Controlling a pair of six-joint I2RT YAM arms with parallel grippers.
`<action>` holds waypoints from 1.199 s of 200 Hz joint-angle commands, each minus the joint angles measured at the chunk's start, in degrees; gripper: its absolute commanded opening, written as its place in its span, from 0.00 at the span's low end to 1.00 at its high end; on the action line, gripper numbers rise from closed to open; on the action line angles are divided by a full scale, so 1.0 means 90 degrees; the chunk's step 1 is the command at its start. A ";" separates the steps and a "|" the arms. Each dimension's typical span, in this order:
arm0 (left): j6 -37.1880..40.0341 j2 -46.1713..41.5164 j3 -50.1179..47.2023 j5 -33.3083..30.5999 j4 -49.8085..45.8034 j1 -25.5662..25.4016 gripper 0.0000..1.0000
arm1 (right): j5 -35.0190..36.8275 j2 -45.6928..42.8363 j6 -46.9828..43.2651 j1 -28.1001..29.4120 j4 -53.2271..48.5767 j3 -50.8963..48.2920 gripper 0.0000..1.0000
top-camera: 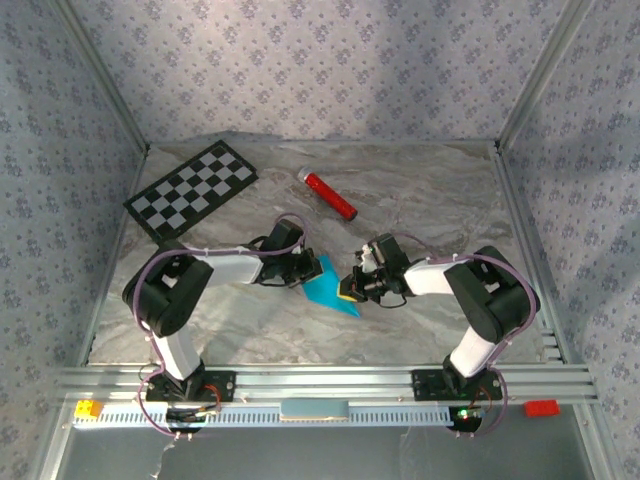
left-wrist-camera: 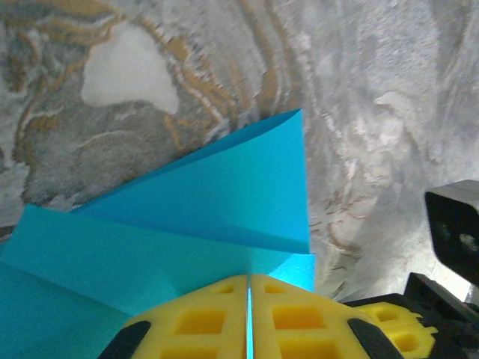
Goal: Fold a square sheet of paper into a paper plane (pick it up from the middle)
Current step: Fourth fold the wing at the center of the table.
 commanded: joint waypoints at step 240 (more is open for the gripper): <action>0.0708 -0.1315 -0.0229 -0.0327 -0.0582 0.0760 0.14 | 0.0763 0.0340 -0.0291 -0.0067 -0.1553 -0.0059 0.00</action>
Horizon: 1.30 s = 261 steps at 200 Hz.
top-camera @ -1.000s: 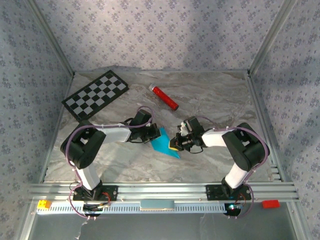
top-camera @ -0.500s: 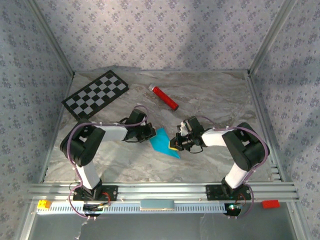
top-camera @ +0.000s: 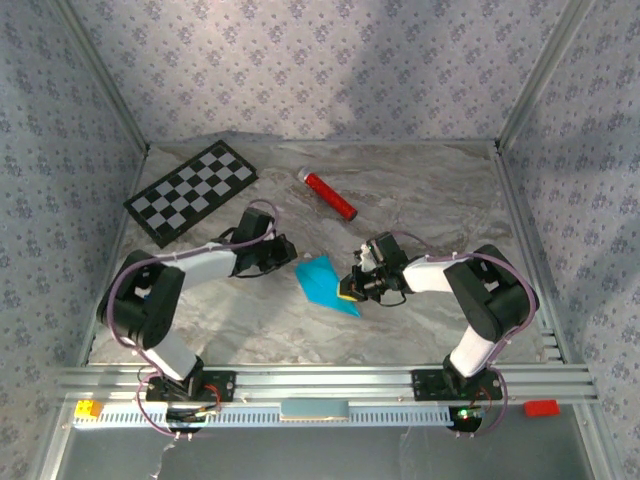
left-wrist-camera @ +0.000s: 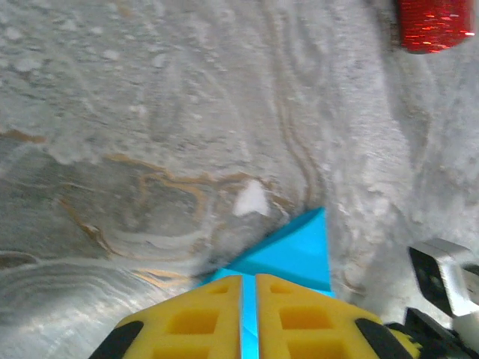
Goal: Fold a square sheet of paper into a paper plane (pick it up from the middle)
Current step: Fourth fold the wing at the center of the table.
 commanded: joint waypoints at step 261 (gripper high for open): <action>-0.1350 0.1038 -0.0017 -0.0255 0.0401 -0.1369 0.07 | 0.0014 -0.2298 -0.0064 -0.0475 -0.1828 -0.1215 0.29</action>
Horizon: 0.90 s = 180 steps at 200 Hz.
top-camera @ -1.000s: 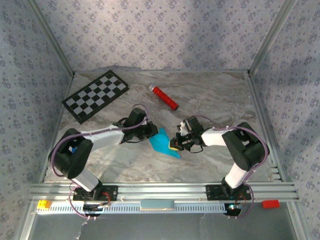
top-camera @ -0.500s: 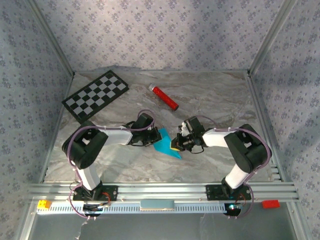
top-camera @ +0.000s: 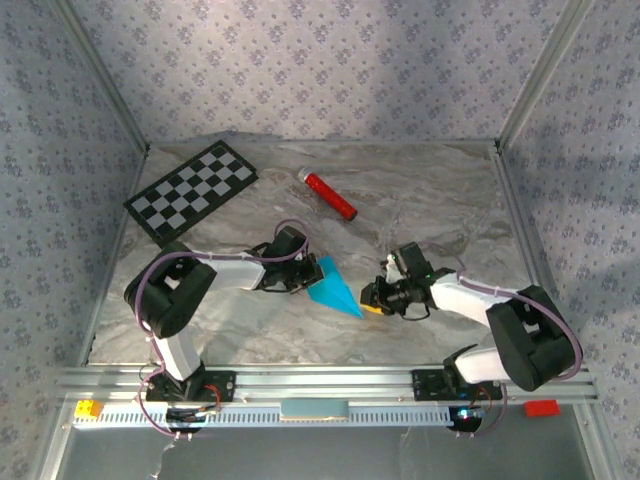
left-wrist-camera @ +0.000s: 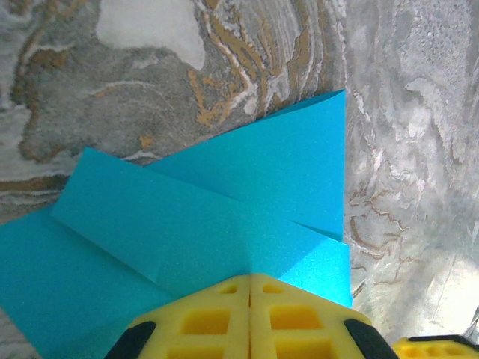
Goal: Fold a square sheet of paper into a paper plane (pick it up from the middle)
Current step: Fourth fold the wing at the center of the table, then turn over the paper at the center of the table.
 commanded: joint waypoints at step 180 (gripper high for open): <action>-0.0148 0.0046 -0.0045 0.0019 -0.0176 -0.0009 0.07 | -0.0721 0.0302 0.0099 0.0045 0.0247 -0.0068 0.28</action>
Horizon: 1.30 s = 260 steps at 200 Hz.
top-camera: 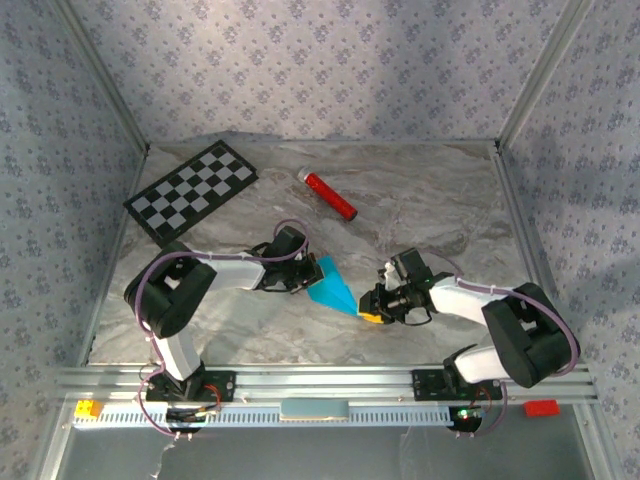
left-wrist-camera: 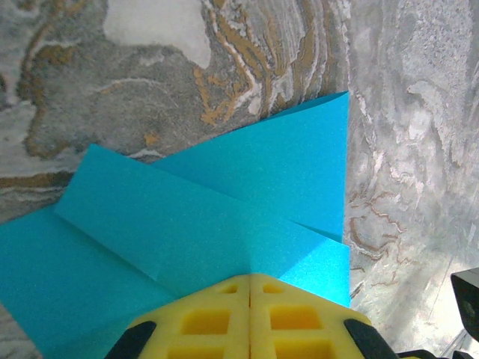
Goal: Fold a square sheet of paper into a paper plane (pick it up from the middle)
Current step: Turn over the paper at the center of the table.
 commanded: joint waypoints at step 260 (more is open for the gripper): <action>-0.0017 -0.0150 -0.0114 0.0188 0.0338 -0.0009 0.14 | -0.0281 0.0213 -0.0024 0.0093 0.0510 0.0199 0.09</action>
